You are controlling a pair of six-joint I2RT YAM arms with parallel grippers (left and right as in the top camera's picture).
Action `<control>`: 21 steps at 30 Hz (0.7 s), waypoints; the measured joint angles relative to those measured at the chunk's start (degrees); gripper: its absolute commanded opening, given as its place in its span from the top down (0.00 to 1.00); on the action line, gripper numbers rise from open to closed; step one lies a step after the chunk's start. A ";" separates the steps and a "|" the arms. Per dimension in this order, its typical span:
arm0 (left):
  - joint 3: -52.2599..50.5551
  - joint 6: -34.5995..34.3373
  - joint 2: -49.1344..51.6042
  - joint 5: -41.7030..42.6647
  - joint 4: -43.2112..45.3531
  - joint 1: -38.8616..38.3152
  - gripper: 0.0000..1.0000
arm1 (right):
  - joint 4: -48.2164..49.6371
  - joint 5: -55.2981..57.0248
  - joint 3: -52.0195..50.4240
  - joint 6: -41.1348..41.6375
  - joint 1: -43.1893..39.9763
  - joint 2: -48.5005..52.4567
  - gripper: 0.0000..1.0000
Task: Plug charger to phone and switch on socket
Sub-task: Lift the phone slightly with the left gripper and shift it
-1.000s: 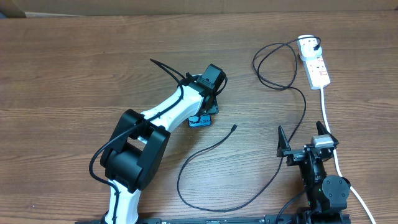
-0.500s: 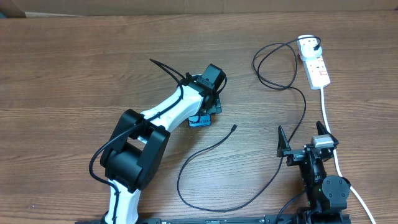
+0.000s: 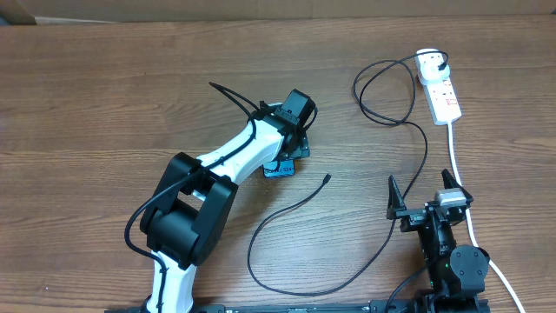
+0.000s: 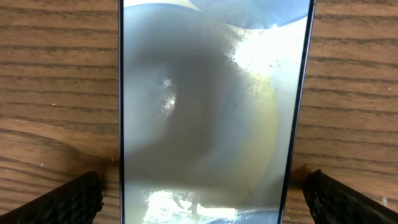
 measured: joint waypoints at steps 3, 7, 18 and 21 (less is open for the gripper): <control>-0.46 0.00 0.00 0.02 1.14 0.00 0.01 | -0.02 0.00 0.00 0.02 0.02 0.00 0.00; -0.72 0.02 0.00 -0.02 2.25 0.00 0.01 | 0.00 0.02 0.00 0.02 0.02 0.00 0.00; -1.09 0.07 -0.02 -0.79 2.84 0.00 0.11 | -0.02 0.02 0.00 0.02 0.00 0.00 0.00; -1.11 0.04 -0.02 -0.94 2.84 0.00 0.11 | 0.00 0.02 0.00 0.02 0.02 0.00 0.00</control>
